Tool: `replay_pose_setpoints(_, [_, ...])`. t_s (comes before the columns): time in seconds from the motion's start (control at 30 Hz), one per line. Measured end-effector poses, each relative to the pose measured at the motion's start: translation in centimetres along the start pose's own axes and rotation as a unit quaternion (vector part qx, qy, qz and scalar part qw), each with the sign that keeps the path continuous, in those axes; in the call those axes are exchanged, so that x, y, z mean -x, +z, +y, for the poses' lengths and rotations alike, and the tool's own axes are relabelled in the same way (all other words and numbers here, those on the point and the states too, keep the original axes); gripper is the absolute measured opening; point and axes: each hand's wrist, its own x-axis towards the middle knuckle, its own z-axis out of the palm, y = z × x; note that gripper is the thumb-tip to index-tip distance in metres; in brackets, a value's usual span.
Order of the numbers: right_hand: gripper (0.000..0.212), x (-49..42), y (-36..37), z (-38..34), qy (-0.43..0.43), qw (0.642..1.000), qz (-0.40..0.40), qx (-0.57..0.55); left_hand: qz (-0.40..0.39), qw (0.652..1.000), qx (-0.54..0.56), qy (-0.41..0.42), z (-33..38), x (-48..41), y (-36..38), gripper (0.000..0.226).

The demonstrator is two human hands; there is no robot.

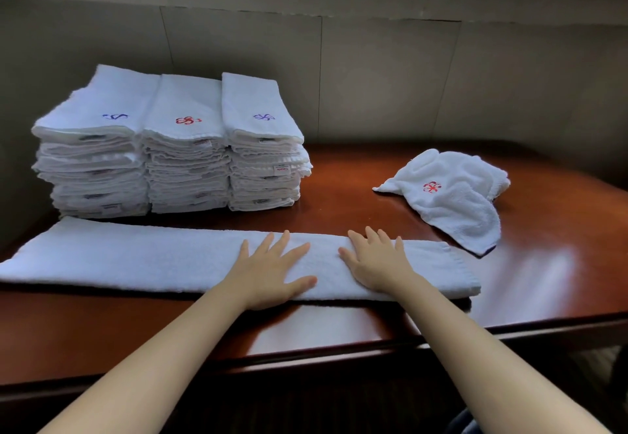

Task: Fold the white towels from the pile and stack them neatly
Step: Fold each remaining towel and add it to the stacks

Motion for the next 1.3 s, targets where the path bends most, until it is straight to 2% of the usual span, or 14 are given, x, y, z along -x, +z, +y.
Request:
replay_pose_setpoints(0.2, [0.043, 0.3, 1.7, -4.8, -0.131, 0.988, 0.079, -0.013, 0.022, 0.999, 0.016, 0.025, 0.2, 0.3, -0.2, 0.066])
replay_pose_setpoints(0.33, [0.038, 0.3, 1.4, -4.8, -0.101, 0.993, 0.06, 0.007, 0.043, 0.999, 0.028, 0.008, -2.3, 1.0, -1.0, 0.054])
replay_pose_setpoints(0.47, [0.048, -0.2, 0.9, -8.1, -0.123, 0.991, 0.031, 0.034, 0.073, 0.99, 0.029, -0.118, -7.6, 2.6, -2.2, 0.046])
replay_pose_setpoints(0.57, [0.052, -0.6, 0.9, -12.1, -0.198, 0.98, 0.03, -0.001, 0.121, 0.95, 0.022, -0.287, -12.1, 4.6, -2.2, 0.044])
replay_pose_setpoints(0.67, [0.055, -1.1, 1.8, -15.4, -0.251, 0.968, 0.031, -0.003, 0.187, 0.846, 0.142, -0.479, -14.9, 7.1, -1.7, 0.054])
replay_pose_setpoints(0.73, [0.057, -1.3, 2.7, -16.8, -0.264, 0.964, 0.014, -0.003, 0.289, 0.727, 0.29, -0.551, -15.8, 8.1, -1.9, 0.057])
replay_pose_setpoints(0.83, [0.059, -1.7, 3.8, -17.6, -0.267, 0.964, 0.001, 0.005, 0.435, 0.52, 0.472, -0.564, -17.4, 9.1, -2.9, 0.062])
replay_pose_setpoints(0.93, [0.061, -2.1, 4.2, -17.5, -0.261, 0.965, -0.004, 0.001, 0.441, 0.435, 0.583, -0.526, -19.1, 9.3, -3.4, 0.072])
replay_pose_setpoints(1.03, [0.059, -1.9, 3.9, -17.5, -0.263, 0.965, -0.013, -0.01, 0.433, 0.373, 0.683, -0.454, -18.7, 9.2, -4.4, 0.047])
replay_pose_setpoints(1.07, [0.058, -1.8, 3.7, -17.4, -0.263, 0.964, -0.018, -0.038, 0.435, 0.377, 0.689, -0.441, -18.1, 9.1, -4.9, 0.042])
replay_pose_setpoints(1.1, [0.056, -1.8, 3.3, -17.4, -0.257, 0.962, -0.028, -0.093, 0.441, 0.41, 0.672, -0.43, -17.4, 8.7, -5.2, 0.041])
replay_pose_setpoints(1.17, [0.054, -1.9, 1.7, -17.1, -0.199, 0.928, -0.078, -0.305, 0.457, 0.551, 0.559, -0.418, -15.6, 7.7, -6.0, 0.042])
replay_pose_setpoints(1.23, [0.06, -2.5, -0.6, -16.3, -0.082, 0.814, -0.132, -0.56, 0.456, 0.684, 0.438, -0.364, -12.8, 6.9, -7.0, 0.029])
replay_pose_setpoints(1.3, [0.071, -2.8, -2.9, -14.5, 0.014, 0.663, -0.159, -0.732, 0.421, 0.792, 0.359, -0.257, -9.8, 6.2, -7.2, 0.028])
